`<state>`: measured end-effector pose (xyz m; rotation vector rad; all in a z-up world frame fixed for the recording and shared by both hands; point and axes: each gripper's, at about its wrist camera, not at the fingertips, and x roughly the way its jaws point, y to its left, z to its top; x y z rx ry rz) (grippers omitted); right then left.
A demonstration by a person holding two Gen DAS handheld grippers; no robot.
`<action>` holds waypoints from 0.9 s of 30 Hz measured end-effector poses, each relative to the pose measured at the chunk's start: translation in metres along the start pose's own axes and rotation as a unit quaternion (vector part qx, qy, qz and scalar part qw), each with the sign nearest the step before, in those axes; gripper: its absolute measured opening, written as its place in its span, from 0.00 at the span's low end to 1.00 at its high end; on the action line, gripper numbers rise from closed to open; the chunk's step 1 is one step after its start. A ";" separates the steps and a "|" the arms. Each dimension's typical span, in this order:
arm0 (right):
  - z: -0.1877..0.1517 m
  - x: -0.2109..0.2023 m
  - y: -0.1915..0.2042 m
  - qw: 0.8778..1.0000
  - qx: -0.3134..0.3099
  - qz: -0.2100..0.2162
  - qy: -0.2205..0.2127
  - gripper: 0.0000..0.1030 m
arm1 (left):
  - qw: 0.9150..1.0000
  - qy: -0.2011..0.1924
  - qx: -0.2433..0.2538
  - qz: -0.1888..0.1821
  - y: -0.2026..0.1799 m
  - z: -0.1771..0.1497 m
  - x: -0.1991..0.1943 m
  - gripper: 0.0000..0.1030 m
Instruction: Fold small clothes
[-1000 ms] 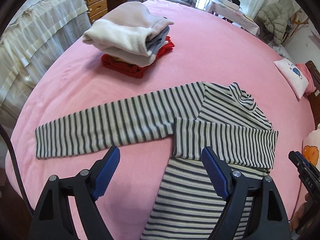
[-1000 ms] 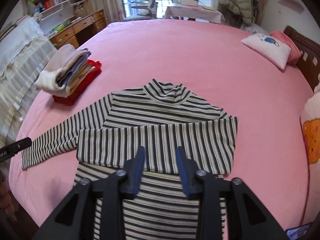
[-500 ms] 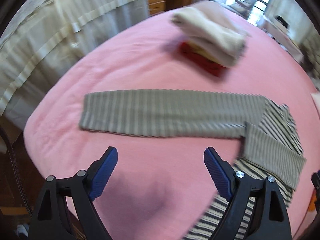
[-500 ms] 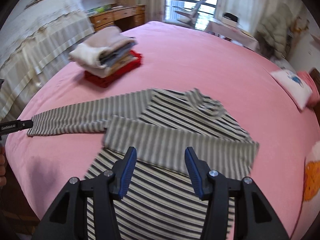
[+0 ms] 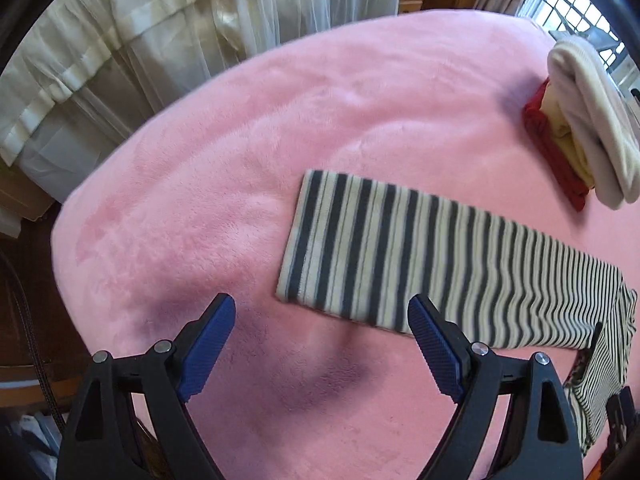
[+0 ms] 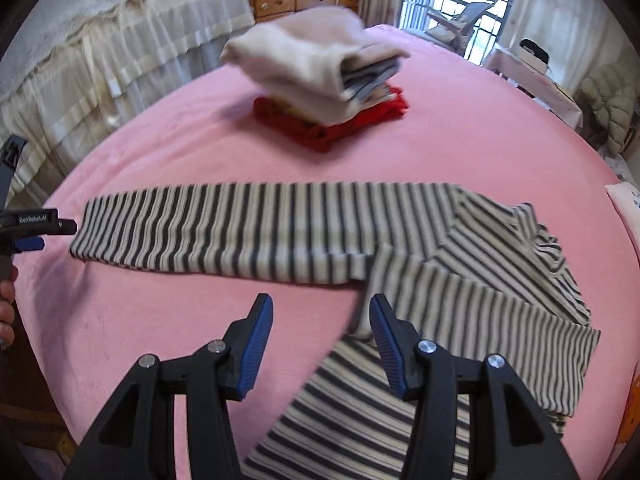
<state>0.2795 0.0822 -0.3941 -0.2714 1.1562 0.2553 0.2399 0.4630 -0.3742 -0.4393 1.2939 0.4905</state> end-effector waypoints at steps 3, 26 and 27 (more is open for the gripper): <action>0.002 0.015 0.016 1.000 -0.008 -0.002 0.014 0.49 | 0.997 0.043 -0.013 -0.061 0.001 -0.008 0.011 0.85; 0.008 0.035 0.016 0.998 0.017 -0.054 0.010 0.49 | 0.986 -0.036 -0.046 -0.159 -0.045 0.015 0.036 0.05; 0.009 0.034 0.015 0.998 0.019 -0.055 0.009 0.49 | 0.986 -0.050 -0.024 -0.156 -0.055 0.015 0.025 0.05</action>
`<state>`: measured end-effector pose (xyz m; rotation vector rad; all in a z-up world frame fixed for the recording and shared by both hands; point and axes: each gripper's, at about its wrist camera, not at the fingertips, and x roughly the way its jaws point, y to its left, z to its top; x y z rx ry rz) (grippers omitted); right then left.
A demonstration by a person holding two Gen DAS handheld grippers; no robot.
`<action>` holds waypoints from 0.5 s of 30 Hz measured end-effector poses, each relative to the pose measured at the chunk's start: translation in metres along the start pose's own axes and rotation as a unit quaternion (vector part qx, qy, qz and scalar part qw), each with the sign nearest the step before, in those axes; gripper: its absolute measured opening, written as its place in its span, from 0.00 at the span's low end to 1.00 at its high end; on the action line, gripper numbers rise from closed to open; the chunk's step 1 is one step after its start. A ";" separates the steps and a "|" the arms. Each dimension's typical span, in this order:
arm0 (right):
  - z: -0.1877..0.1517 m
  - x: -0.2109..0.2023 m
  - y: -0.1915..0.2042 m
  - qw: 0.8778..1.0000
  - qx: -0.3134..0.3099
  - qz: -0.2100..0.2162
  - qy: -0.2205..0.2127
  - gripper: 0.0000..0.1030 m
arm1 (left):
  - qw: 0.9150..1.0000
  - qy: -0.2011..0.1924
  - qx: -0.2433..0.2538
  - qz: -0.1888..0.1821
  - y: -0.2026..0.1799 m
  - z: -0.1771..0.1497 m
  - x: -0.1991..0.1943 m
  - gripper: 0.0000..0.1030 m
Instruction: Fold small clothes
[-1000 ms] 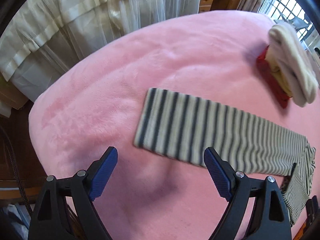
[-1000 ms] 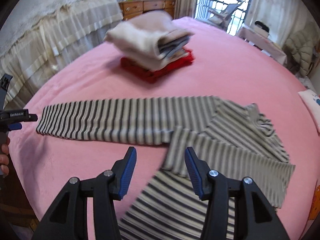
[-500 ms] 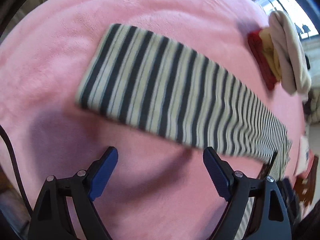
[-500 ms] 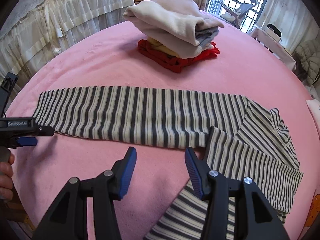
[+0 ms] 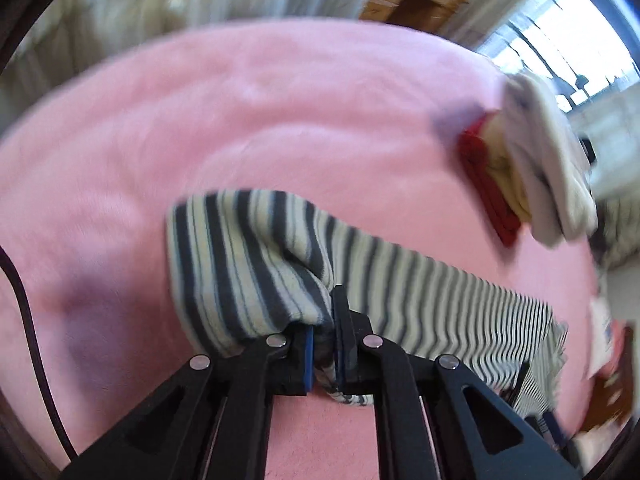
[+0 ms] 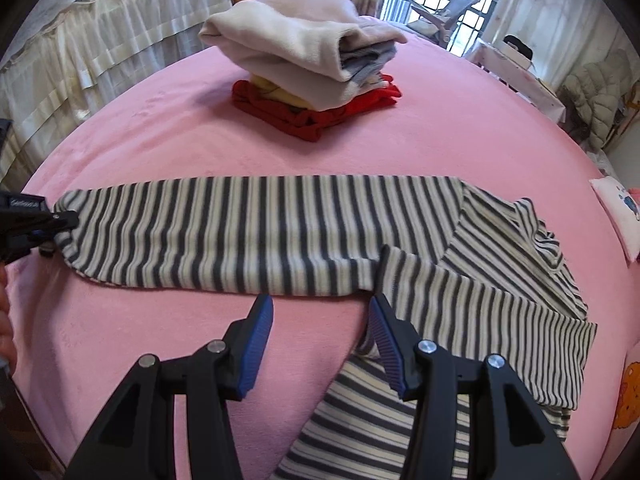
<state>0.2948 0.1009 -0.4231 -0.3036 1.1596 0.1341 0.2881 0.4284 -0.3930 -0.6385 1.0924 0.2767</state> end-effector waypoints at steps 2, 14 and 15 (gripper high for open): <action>0.002 -0.002 -0.005 1.000 0.006 -0.002 -0.001 0.49 | 0.999 -0.016 0.039 -0.008 -0.020 -0.002 -0.016 0.05; -0.006 -0.028 -0.094 0.993 0.104 -0.045 -0.011 0.49 | 0.962 -0.041 0.236 -0.127 -0.199 -0.022 -0.063 0.05; -0.009 -0.031 -0.104 0.992 0.112 -0.048 -0.013 0.49 | 0.958 -0.039 0.249 -0.137 -0.215 -0.028 -0.067 0.05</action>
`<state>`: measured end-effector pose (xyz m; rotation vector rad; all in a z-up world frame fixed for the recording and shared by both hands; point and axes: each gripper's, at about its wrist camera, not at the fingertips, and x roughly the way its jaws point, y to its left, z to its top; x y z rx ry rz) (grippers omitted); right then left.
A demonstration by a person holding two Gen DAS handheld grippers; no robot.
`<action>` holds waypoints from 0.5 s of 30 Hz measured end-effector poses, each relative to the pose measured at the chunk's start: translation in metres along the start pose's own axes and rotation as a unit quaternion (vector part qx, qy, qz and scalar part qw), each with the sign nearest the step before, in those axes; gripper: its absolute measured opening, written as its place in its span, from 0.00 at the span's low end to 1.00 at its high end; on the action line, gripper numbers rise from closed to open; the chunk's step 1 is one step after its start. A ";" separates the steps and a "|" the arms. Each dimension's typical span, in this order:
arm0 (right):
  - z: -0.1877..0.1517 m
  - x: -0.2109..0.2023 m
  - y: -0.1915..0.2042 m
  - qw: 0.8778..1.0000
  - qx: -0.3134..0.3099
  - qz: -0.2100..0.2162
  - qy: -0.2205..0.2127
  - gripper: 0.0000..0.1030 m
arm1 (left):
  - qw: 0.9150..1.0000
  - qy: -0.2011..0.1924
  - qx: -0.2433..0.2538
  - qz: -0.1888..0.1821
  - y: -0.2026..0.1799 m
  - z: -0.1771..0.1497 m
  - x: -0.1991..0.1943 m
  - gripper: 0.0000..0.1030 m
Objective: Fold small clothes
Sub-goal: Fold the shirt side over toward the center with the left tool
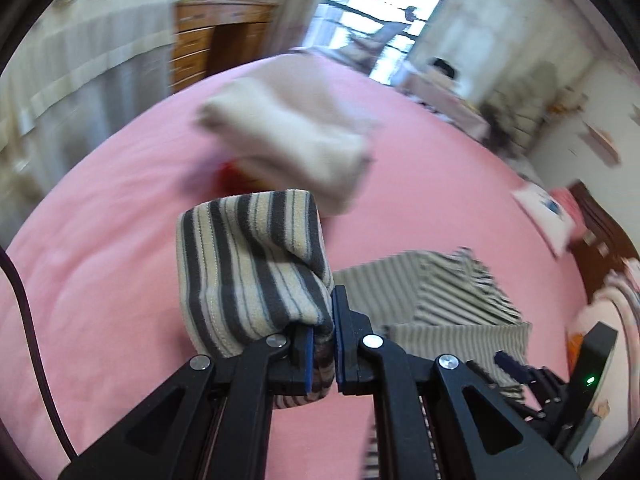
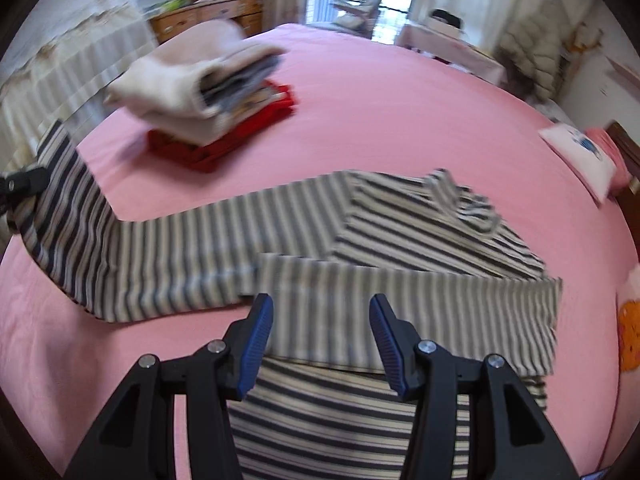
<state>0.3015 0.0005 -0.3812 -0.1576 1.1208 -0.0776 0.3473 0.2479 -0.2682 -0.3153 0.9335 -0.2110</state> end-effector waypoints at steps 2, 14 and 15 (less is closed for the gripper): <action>-0.002 -0.001 -0.026 1.000 0.018 -0.007 -0.002 0.49 | 1.000 0.000 0.022 -0.015 -0.034 0.005 0.005 0.05; -0.032 -0.013 -0.174 0.995 0.090 -0.047 -0.007 0.49 | 0.994 0.028 0.081 -0.063 -0.215 -0.010 0.056 0.05; -0.035 -0.013 -0.185 0.994 0.096 -0.049 -0.005 0.49 | 0.993 0.032 0.086 -0.068 -0.232 -0.016 0.062 0.05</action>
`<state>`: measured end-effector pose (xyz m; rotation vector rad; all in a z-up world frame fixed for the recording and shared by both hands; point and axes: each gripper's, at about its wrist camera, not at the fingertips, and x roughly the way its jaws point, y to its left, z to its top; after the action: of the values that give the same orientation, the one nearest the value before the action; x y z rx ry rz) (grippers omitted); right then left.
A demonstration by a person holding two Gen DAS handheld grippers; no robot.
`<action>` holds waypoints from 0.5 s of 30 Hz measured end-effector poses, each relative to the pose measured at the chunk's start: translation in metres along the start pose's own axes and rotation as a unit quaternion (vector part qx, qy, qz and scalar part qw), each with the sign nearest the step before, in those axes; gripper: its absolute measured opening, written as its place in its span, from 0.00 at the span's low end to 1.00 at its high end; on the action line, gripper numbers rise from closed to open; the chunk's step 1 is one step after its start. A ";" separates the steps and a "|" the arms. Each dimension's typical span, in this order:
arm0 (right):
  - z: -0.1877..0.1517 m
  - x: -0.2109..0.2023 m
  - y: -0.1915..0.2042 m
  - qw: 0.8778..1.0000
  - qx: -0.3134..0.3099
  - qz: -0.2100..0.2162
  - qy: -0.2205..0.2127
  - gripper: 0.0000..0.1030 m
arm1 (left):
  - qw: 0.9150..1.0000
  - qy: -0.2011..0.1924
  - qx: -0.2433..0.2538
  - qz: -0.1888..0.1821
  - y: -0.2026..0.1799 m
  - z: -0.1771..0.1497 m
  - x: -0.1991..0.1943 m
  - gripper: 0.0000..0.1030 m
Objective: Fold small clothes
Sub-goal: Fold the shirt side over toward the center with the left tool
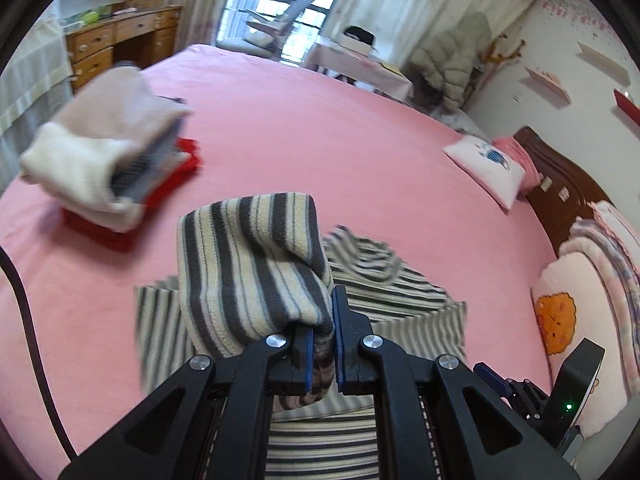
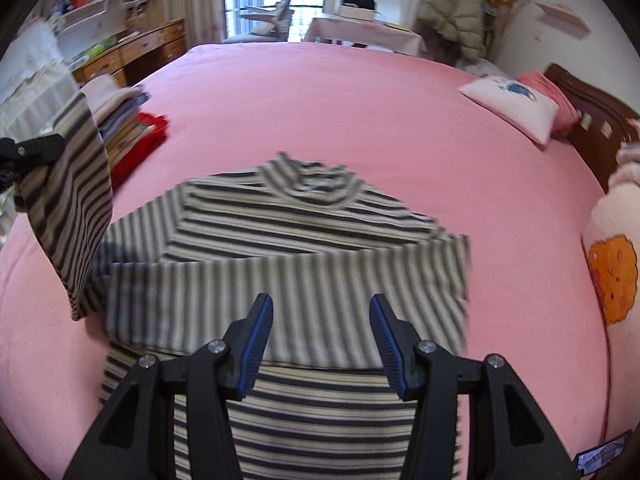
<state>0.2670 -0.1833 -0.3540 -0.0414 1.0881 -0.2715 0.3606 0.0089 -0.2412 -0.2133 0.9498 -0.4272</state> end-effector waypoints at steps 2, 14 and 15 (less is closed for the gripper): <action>-0.003 0.002 -0.026 1.000 0.010 -0.006 0.002 0.49 | 1.000 0.007 0.012 -0.007 -0.030 -0.005 0.017 0.06; -0.029 0.034 -0.136 0.998 0.046 -0.023 0.030 0.49 | 0.992 0.083 0.076 -0.052 -0.167 -0.076 0.147 0.06; -0.031 0.036 -0.141 0.998 0.048 -0.025 0.033 0.49 | 0.991 0.095 0.081 -0.053 -0.172 -0.086 0.157 0.06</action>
<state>0.2276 -0.3248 -0.3767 0.0264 1.1392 -0.3709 0.3252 -0.2144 -0.3445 -0.0748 1.0885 -0.6281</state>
